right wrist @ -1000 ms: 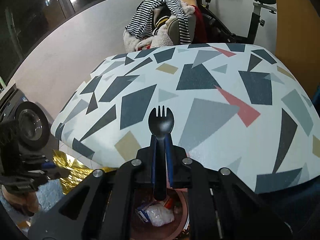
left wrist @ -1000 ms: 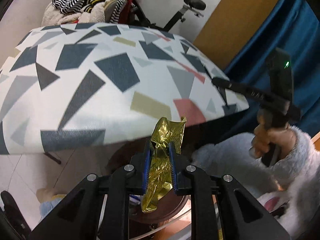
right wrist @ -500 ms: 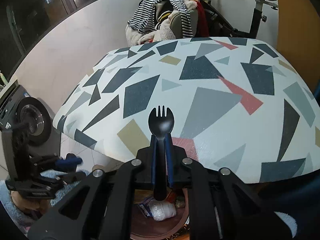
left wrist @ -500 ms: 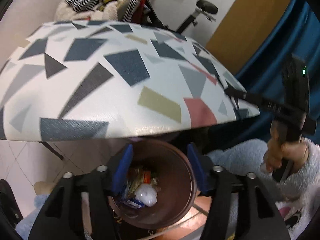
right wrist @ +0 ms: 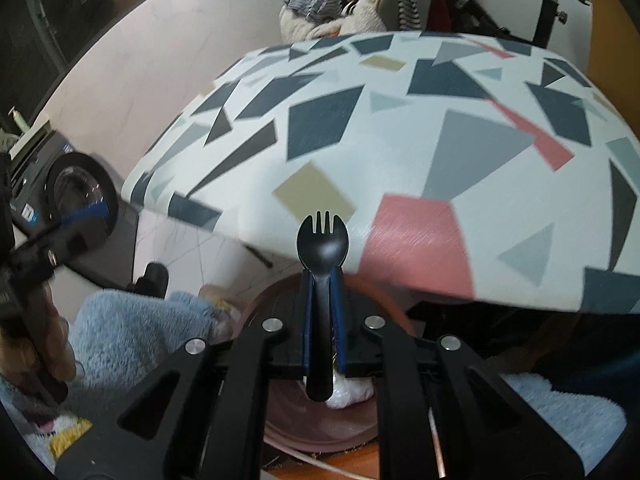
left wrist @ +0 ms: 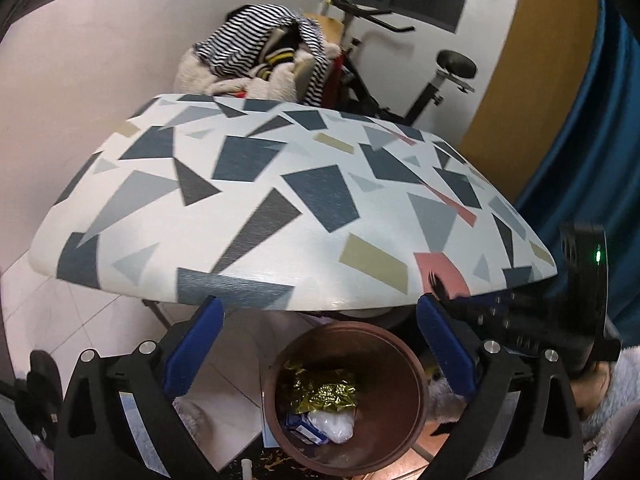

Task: Collect trash
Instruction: 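Carry gold foil and spork over the brown bin and open both grippers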

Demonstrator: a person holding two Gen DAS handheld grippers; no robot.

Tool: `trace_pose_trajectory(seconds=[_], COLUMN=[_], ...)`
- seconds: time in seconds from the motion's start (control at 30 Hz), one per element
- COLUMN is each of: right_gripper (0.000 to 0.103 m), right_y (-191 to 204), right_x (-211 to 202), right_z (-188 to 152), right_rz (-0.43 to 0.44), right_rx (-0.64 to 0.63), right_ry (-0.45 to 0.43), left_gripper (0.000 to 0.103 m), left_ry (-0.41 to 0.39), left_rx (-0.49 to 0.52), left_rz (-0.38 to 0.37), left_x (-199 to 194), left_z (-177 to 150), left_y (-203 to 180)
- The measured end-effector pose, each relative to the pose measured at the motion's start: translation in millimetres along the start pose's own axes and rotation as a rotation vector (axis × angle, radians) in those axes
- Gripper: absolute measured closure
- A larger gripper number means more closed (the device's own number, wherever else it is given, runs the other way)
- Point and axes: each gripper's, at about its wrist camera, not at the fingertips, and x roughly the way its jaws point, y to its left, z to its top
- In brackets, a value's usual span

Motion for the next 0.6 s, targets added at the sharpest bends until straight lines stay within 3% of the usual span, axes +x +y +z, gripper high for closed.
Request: trace_pose_trajectory(seconds=[0.27, 0.6], right_gripper=[0.090, 0.088], right_y=[16.4, 18.7], right_x=[23.6, 35.3], right_z=[-20.4, -25.7], right_rz=[0.008, 0.005], right_rx=[-0.032, -0.031], right_ry=[0.088, 0.125], left_gripper=[0.008, 0.008], left_ry=[0.008, 0.013], left_rx=[-0.051, -0.046], left_rz=[0.041, 0.037], left_x=[-0.8, 1.3], left_z=[-16.1, -19.4], left_y=[9.3, 7.4])
